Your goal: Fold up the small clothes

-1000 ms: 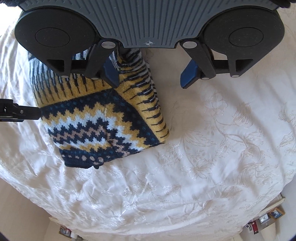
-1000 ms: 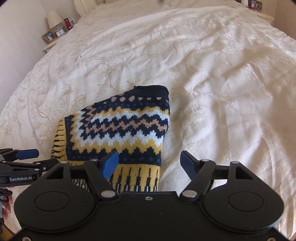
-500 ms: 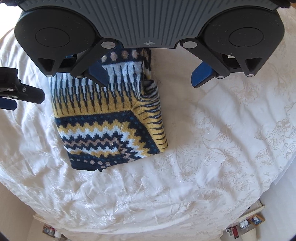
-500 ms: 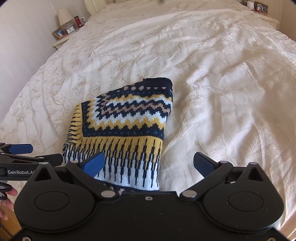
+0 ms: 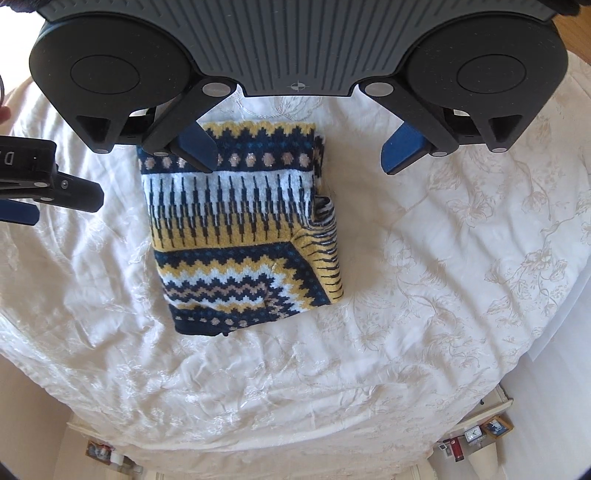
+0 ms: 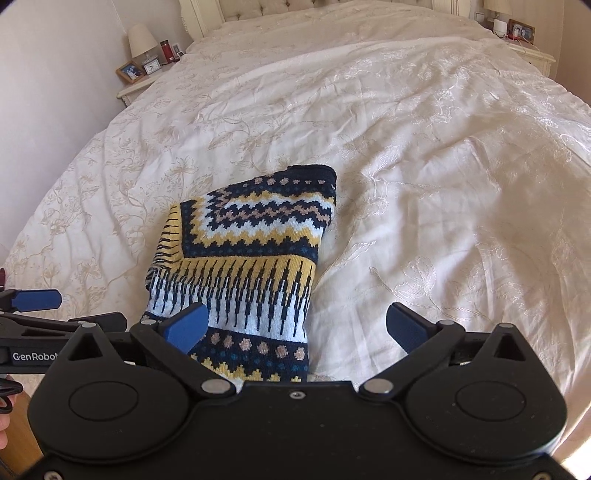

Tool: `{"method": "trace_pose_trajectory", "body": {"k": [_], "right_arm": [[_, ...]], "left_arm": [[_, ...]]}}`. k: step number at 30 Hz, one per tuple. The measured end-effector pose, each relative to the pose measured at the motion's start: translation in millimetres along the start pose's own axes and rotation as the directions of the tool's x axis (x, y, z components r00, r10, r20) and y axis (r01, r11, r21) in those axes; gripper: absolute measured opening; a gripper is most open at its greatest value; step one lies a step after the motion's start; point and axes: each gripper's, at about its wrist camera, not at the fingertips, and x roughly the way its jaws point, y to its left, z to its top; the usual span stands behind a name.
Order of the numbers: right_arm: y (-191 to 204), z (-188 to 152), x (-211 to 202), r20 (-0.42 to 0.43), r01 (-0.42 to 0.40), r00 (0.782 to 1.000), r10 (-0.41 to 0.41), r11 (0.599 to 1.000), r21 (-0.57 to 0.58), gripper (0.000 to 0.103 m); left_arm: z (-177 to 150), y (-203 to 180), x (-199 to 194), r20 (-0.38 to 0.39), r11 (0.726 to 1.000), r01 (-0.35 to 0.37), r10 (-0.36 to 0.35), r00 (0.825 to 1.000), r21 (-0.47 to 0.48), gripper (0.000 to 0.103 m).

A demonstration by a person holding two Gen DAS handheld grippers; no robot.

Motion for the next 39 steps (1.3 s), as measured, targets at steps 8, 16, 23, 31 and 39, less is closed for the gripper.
{"method": "trace_pose_trajectory", "body": {"k": [8,16,23,31,39], "right_arm": [[4,-10,-19,0.037,-0.004,0.999,0.005,1.0,-0.009,0.102],[4,-17,-36,0.075,0.002,0.997,-0.001,1.0,-0.014,0.102],[4,-27,-44,0.065,0.035,0.997,-0.034,0.999,-0.025,0.102],[4,-35,-49,0.05,0.052,0.997,-0.051,0.999,-0.017,0.102],[6,-35,-50,0.044,0.056,0.997,-0.056,0.998,-0.011,0.102]], "left_arm": [[-6,-10,-26,0.036,0.998,-0.058,0.058,0.998,0.001,0.096],[-16,-9,-39,0.019,0.998,-0.036,0.037,0.999,-0.053,0.096],[-30,-11,-45,0.015,0.997,-0.054,0.055,0.998,-0.052,0.096],[-39,-6,-46,0.006,0.996,-0.067,0.067,0.998,-0.063,0.096],[-43,0,-42,-0.008,0.996,-0.057,0.056,0.998,-0.066,0.096]]}}
